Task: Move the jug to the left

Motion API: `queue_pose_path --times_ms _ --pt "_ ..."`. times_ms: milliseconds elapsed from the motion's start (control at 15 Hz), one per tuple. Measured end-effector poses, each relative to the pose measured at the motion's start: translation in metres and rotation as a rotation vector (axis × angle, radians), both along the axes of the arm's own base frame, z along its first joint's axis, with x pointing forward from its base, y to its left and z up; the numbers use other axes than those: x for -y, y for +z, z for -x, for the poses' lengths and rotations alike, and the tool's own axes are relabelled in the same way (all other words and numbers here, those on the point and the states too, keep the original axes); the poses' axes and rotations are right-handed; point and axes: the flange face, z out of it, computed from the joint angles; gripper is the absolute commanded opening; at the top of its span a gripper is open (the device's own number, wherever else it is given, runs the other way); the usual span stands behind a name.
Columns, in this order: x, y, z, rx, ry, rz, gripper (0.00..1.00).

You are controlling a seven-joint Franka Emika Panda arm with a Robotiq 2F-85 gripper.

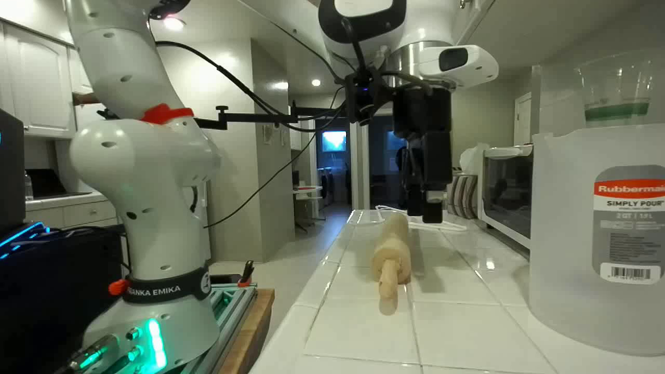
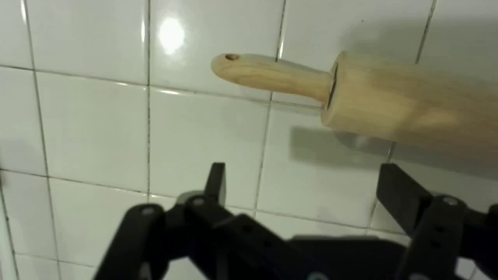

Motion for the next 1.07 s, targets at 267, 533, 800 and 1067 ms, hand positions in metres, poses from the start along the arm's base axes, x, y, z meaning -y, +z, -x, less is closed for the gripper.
queue_pose_path --times_ms 267,533,800,1067 --pt "0.0 0.0 0.0 0.0 0.0 0.0 1.0" --pt "0.001 0.001 -0.001 0.013 0.011 0.005 1.0" --pt "0.01 0.015 -0.007 0.012 0.126 0.073 1.0" --pt "0.03 0.046 -0.017 0.042 0.274 0.139 1.0"
